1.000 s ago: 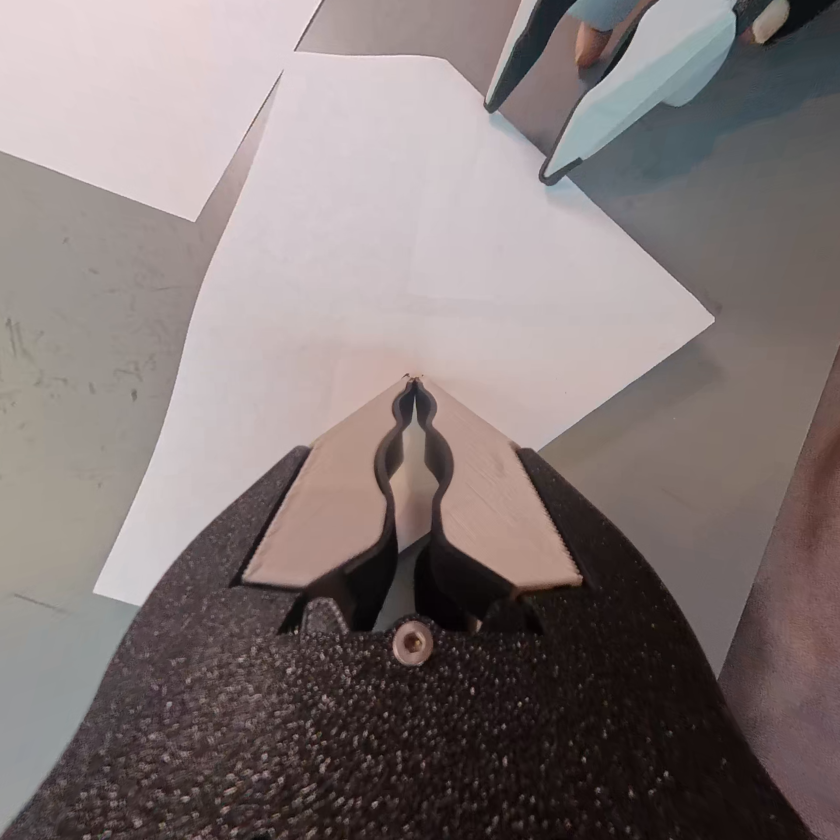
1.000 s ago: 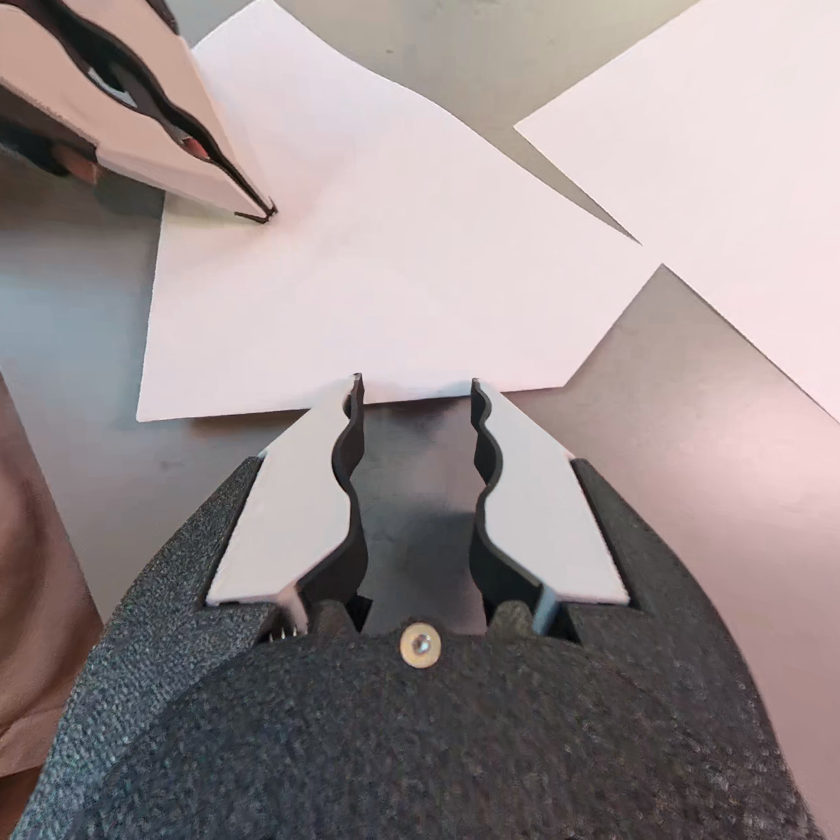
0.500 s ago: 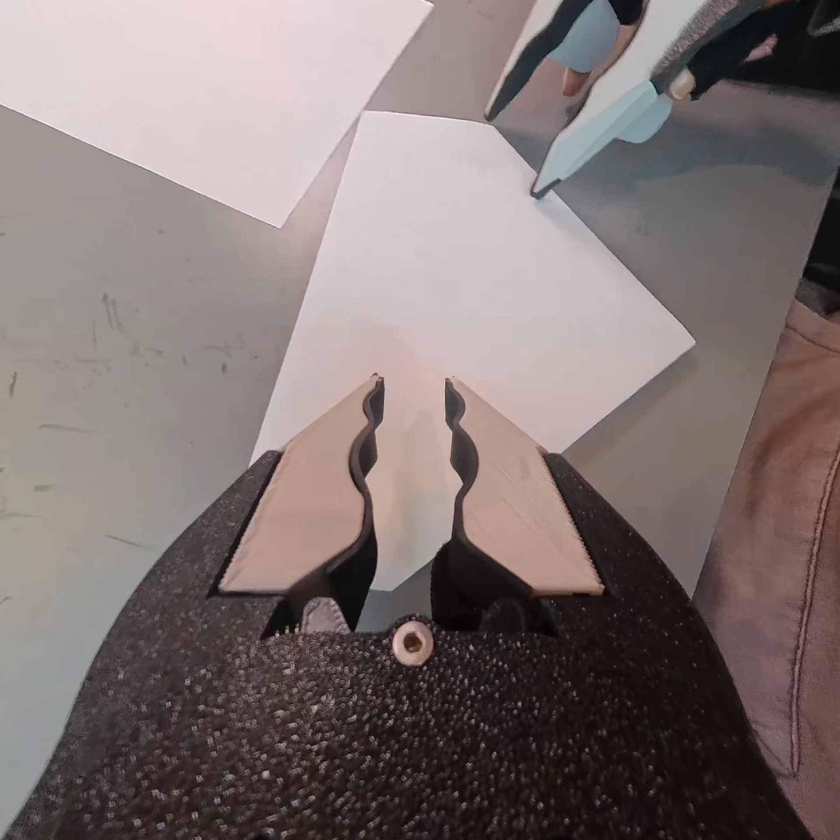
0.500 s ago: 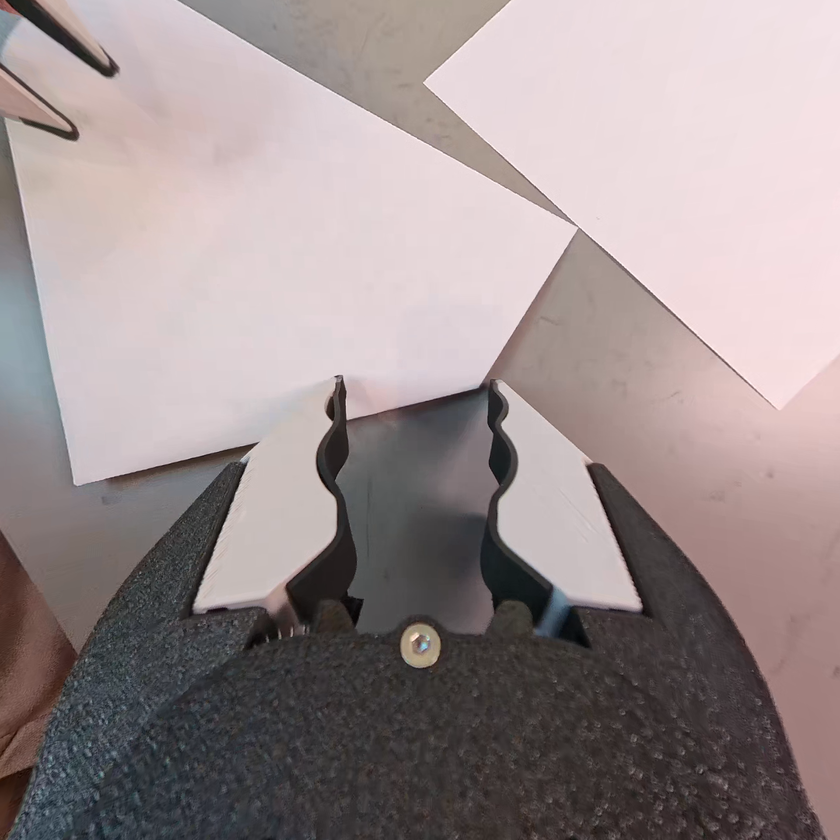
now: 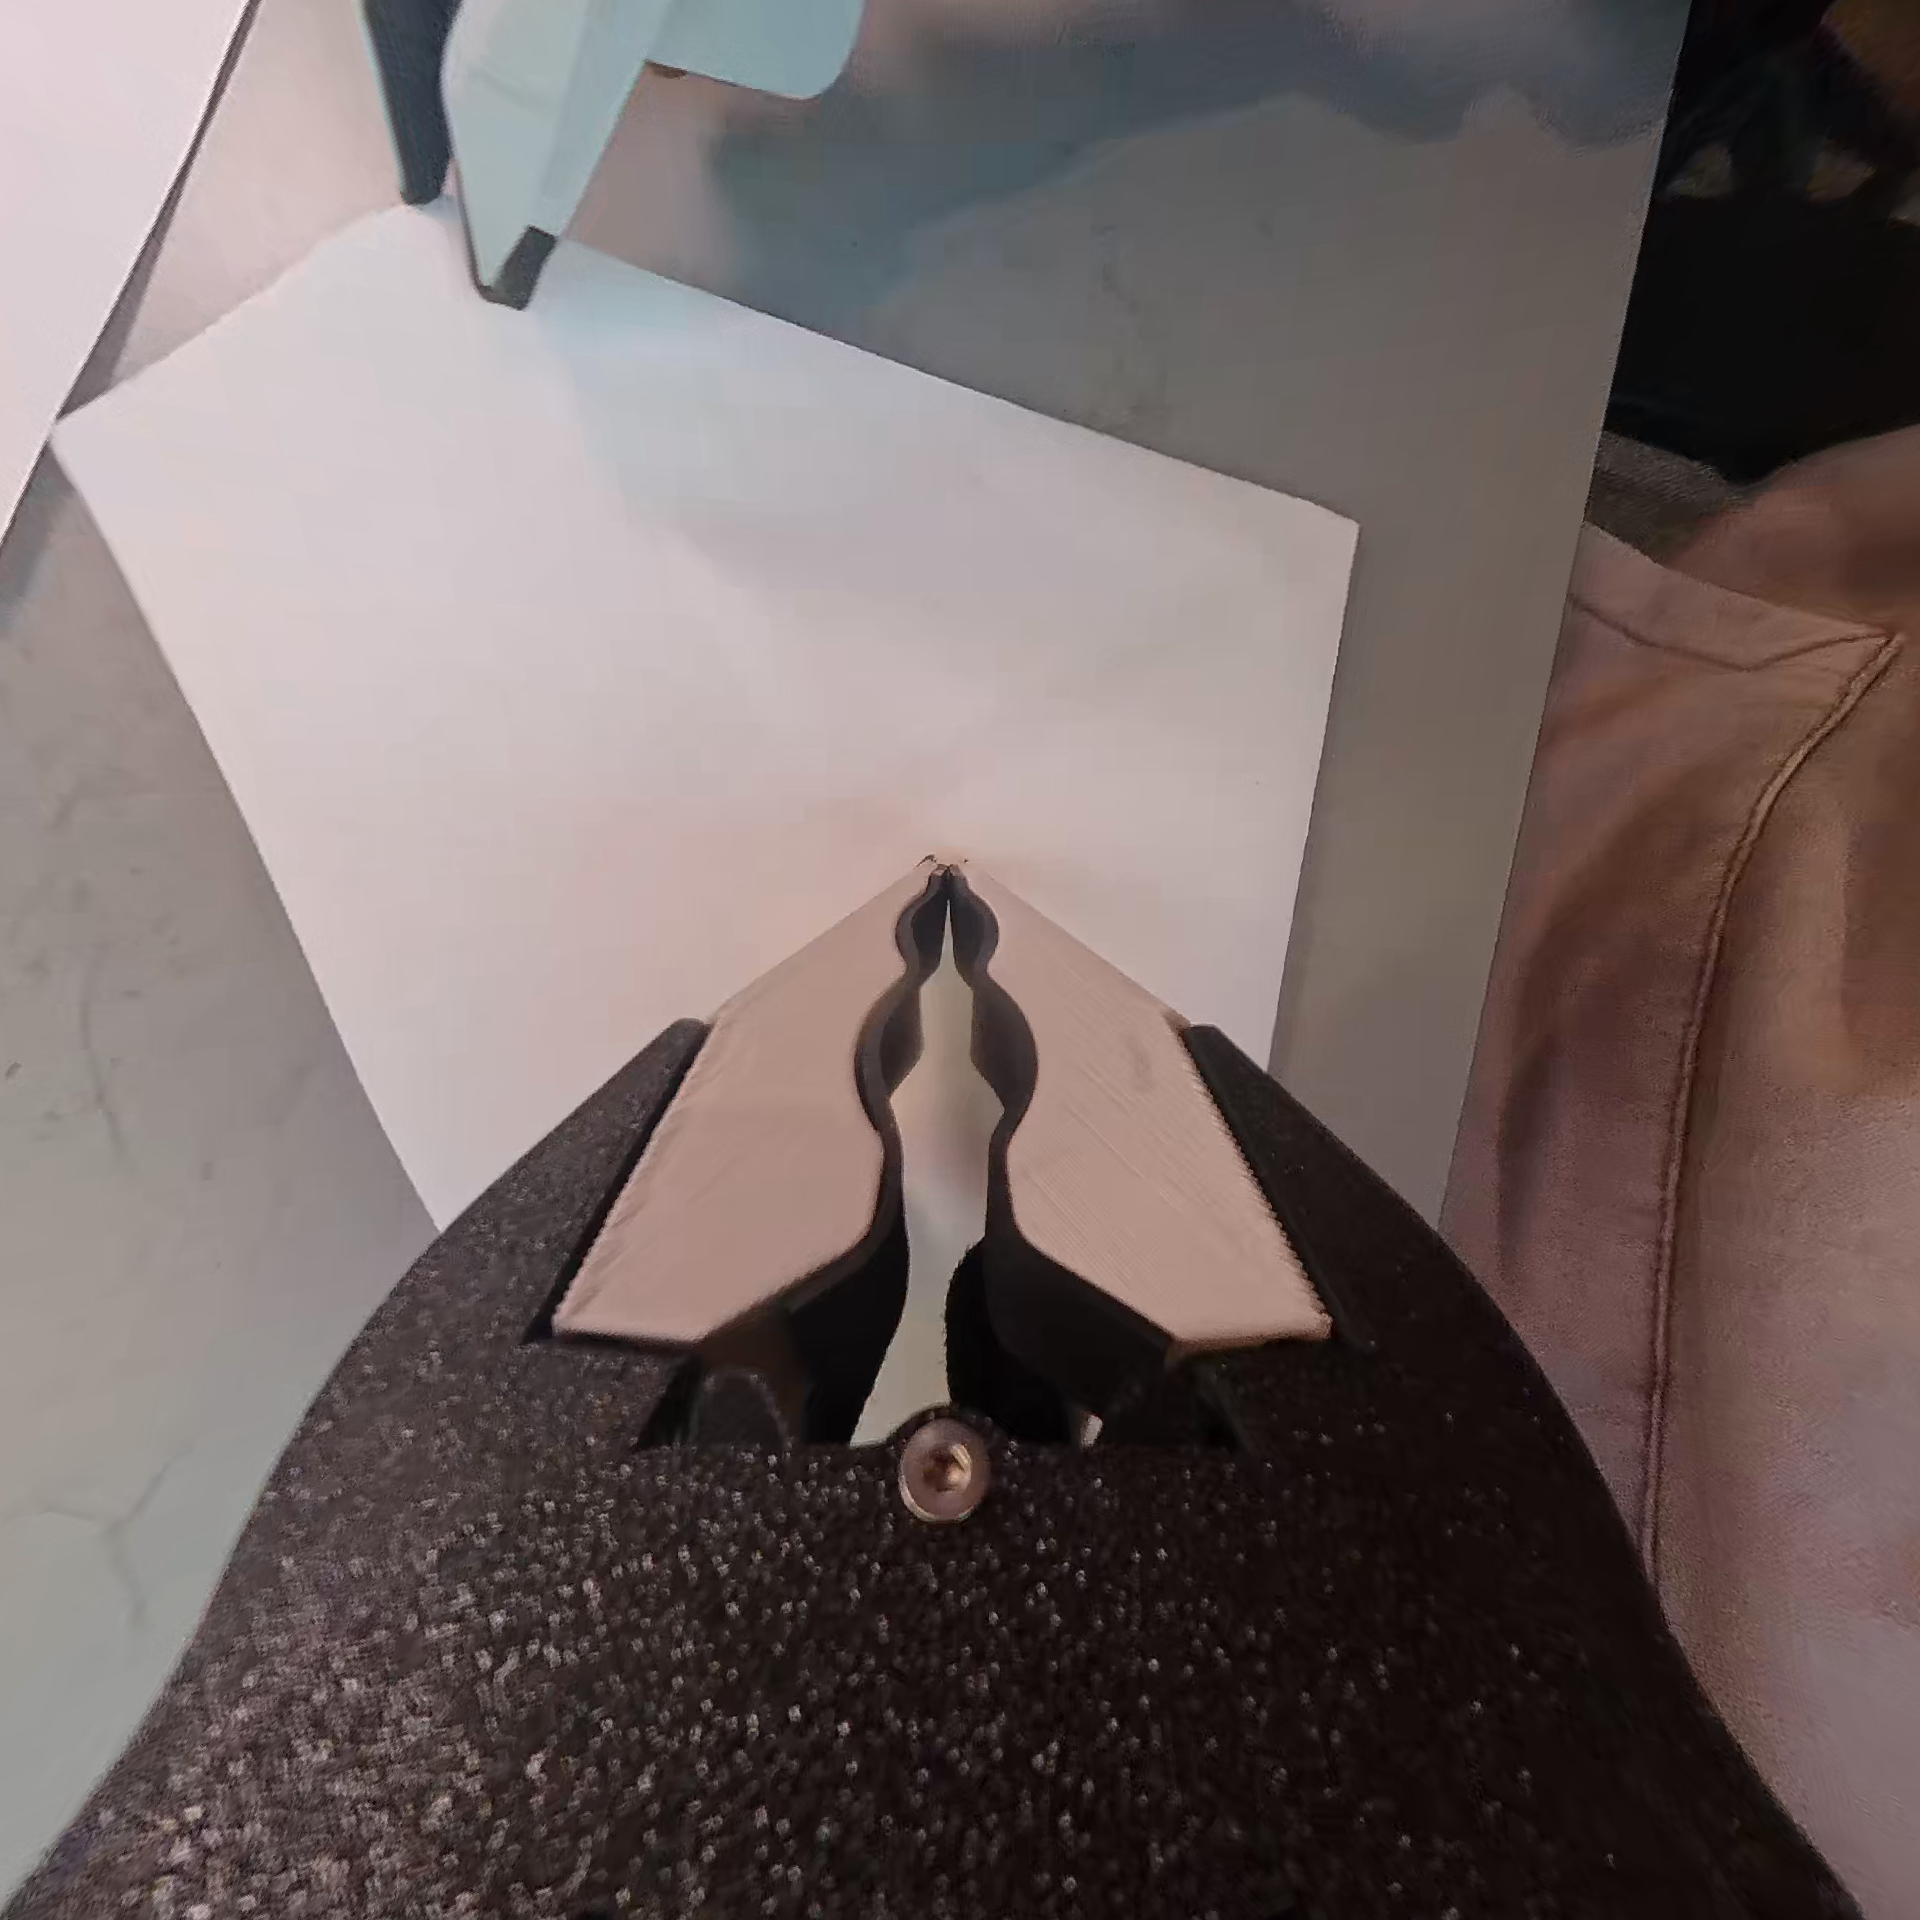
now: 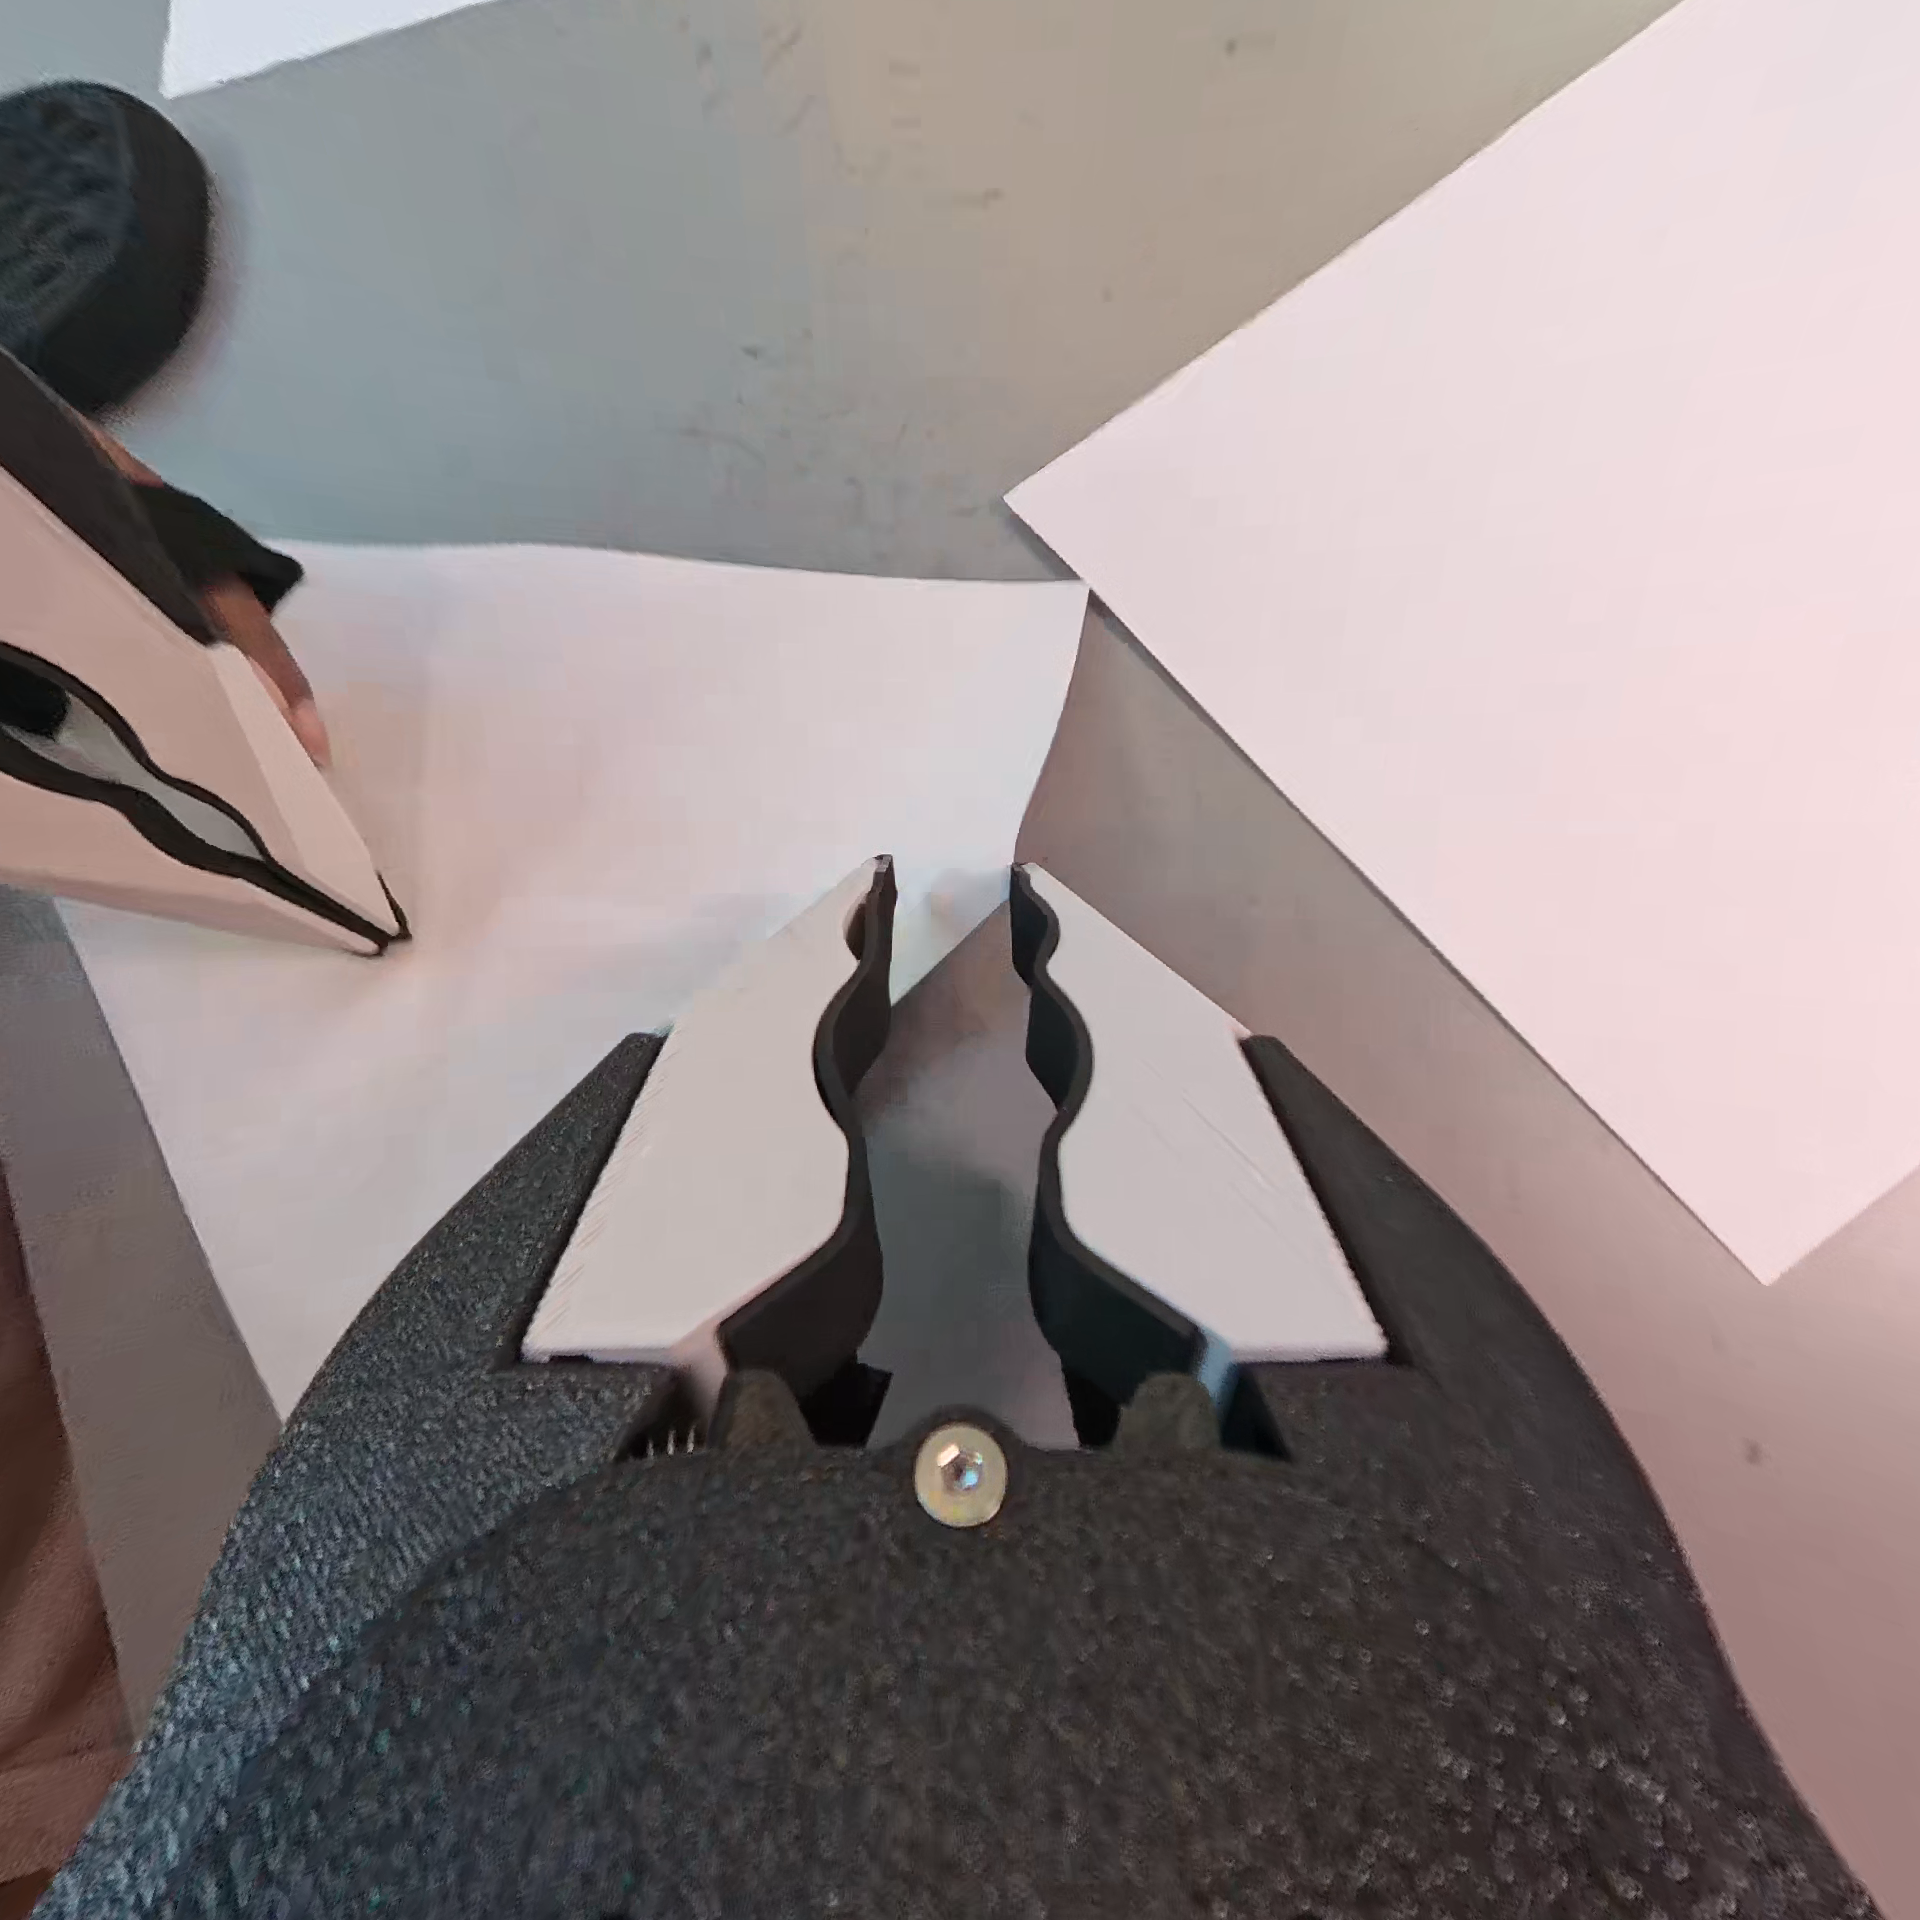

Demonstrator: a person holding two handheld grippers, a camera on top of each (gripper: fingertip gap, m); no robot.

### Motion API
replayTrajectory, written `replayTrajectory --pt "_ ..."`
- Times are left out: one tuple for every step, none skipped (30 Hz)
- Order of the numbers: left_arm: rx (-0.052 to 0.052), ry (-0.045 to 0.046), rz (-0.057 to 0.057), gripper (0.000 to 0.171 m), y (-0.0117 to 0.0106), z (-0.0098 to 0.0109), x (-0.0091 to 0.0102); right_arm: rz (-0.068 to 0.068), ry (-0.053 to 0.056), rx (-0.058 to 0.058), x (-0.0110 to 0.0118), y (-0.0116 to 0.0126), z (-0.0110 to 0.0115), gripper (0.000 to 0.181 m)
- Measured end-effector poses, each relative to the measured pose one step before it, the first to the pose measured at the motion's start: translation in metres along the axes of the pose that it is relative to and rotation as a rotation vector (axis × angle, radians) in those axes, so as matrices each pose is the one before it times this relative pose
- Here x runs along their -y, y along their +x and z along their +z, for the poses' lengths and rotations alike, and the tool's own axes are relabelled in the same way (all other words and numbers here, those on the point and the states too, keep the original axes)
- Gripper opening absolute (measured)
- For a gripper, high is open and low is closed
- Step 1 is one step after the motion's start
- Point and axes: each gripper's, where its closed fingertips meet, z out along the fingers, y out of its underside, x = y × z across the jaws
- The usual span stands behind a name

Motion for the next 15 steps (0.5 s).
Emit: replayTrajectory --pt "-0.0133 0.00462 -0.0152 0.000 0.00228 0.00277 0.00301 -0.0009 0.0344 0.0291 0.00784 -0.00400 -0.00059 0.020" --pt "-0.0064 0.00764 -0.0169 0.000 0.00072 0.00264 0.00298 0.0040 0.0376 0.0412 0.00833 -0.00617 -0.00120 0.020" --pt "0.0007 0.00913 -0.0176 0.000 -0.00097 0.00218 0.00284 0.0067 0.0425 0.0461 0.00870 -0.00732 -0.00169 0.020" --pt "0.0032 0.00829 -0.0164 0.000 -0.00153 0.00183 0.00227 0.0125 0.0331 0.0313 0.00678 -0.00529 -0.00215 0.021" --pt "0.0065 0.00745 -0.0156 0.000 -0.00215 0.00134 0.00200 0.0170 0.0090 -0.0071 0.00247 0.00095 -0.00238 0.024" --pt "0.0090 0.00718 -0.0154 0.000 -0.00230 0.00102 0.00160 0.0142 -0.0249 -0.0433 -0.00357 0.00733 -0.00296 0.030" --pt "0.0081 0.00753 -0.0161 0.000 -0.00179 0.00076 0.00127 0.0014 -0.0453 -0.0568 -0.00811 0.00998 -0.00302 0.042" --pt "0.0075 0.00852 -0.0134 0.000 -0.00116 0.00055 0.00095 -0.0118 -0.0592 -0.0486 -0.01200 0.00860 -0.00213 0.048" --pt "0.0122 0.00860 -0.0083 0.000 -0.00122 0.00034 0.00066 -0.0130 -0.0518 -0.0113 -0.01282 0.00196 -0.00059 0.049" --pt "0.0153 0.00834 -0.0039 0.000 -0.00111 0.00038 0.00064 0.0076 -0.0449 0.0222 -0.01218 -0.00418 0.00125 0.049" --pt "0.0163 0.00680 -0.0013 0.000 -0.00085 0.00046 0.00051 0.0188 -0.0307 0.0192 -0.00938 -0.00422 0.00284 0.048" --pt "0.0169 0.00443 0.0027 0.000 -0.00043 0.00060 0.00051 0.0040 -0.0096 0.0052 -0.00467 -0.00286 0.00275 0.048" --pt "0.0150 0.00173 0.0040 0.000 -0.00009 0.00049 0.00051 -0.0132 0.0146 -0.0200 0.00180 0.00020 -0.00108 0.042" --pt "0.0120 0.00107 -0.0003 0.000 0.00000 0.00055 0.00052 -0.0008 -0.0230 0.0011 -0.00197 -0.00235 0.00052 0.044" --pt "0.0102 0.00296 -0.0047 0.000 -0.00003 0.00073 0.00065 -0.0018 -0.0108 0.0016 -0.00015 -0.00266 0.00126 0.045"
